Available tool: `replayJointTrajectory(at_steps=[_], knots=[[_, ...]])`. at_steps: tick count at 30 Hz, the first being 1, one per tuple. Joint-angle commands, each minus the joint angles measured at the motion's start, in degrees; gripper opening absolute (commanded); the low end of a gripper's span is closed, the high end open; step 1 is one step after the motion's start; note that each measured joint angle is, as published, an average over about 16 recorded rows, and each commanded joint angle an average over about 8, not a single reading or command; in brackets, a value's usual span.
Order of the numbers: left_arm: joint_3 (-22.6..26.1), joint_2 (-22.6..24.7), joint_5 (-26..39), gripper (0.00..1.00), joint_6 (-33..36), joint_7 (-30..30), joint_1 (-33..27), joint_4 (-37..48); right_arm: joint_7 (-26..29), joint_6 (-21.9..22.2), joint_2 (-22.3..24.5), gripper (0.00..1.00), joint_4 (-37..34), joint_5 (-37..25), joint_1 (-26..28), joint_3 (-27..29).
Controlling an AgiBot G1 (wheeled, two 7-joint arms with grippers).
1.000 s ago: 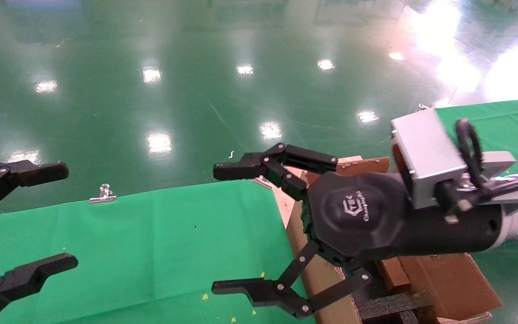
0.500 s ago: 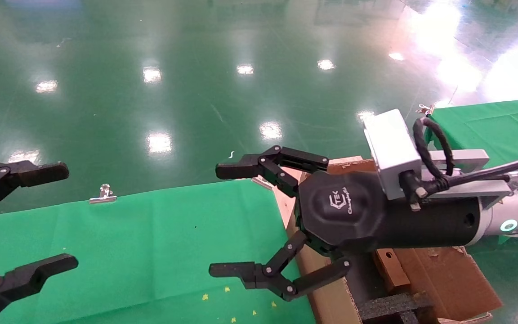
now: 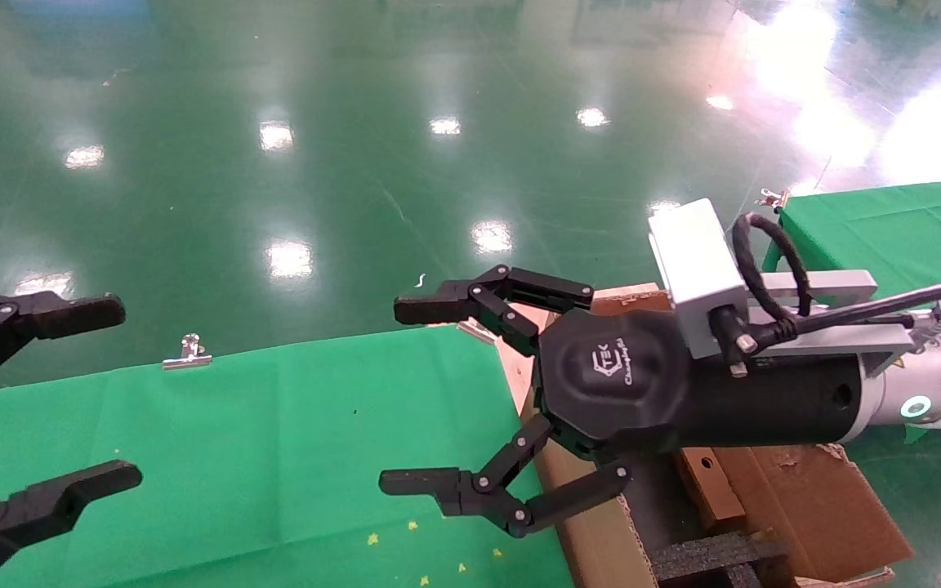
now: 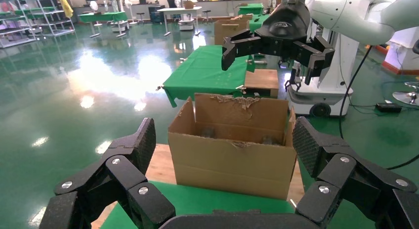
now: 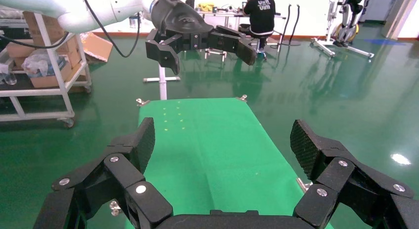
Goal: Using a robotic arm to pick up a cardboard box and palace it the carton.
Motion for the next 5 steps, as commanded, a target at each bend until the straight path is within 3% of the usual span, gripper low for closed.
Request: replayJointTrajectory(at_steps=[1, 5], knots=[[0.0, 0.0, 0.0, 1.00, 0.0, 0.0, 0.0, 0.0, 0.1, 0.1, 0.0, 1.00, 0.0, -0.1, 0.0, -0.1], [0.0, 0.0, 0.0, 1.00, 0.0, 0.0, 0.0, 0.0, 0.1, 0.2, 0.0, 1.00, 0.0, -0.2, 0.0, -0.1]])
